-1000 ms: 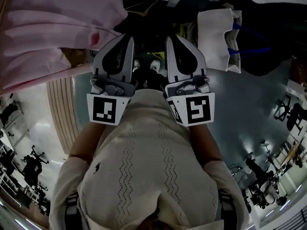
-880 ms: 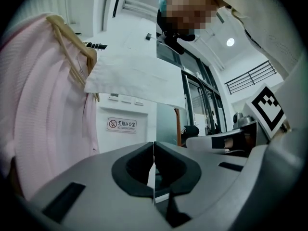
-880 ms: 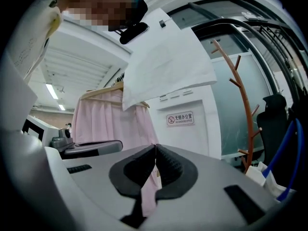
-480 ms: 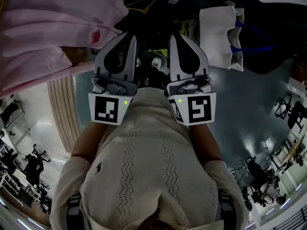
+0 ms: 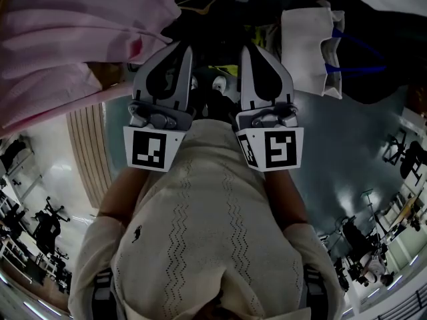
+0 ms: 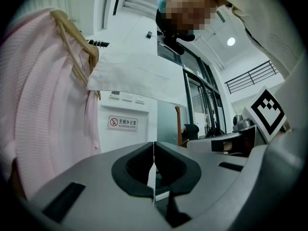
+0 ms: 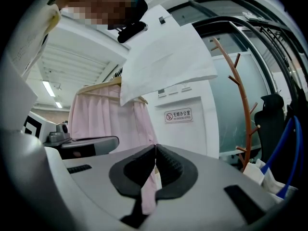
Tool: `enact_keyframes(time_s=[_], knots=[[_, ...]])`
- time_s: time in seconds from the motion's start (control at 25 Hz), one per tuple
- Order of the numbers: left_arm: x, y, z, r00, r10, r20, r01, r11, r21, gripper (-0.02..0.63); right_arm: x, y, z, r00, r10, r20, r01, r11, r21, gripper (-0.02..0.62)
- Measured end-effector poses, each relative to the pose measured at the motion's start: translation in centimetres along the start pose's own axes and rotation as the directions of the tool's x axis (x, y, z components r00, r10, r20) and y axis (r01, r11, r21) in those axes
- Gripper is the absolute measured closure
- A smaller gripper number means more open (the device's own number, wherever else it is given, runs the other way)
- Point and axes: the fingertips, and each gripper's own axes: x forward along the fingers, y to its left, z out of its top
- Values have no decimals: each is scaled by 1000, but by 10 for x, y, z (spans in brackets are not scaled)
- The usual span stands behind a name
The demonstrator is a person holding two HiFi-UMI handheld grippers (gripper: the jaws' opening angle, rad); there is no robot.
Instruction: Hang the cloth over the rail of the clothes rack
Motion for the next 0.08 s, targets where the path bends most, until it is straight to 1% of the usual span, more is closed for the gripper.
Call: enact_keyframes(time_s=[0.08], knots=[[1, 1, 0, 1000, 1, 1, -1, 1000, 1, 592, 2, -1, -1, 1000, -3, -6, 3, 1000, -2, 577]])
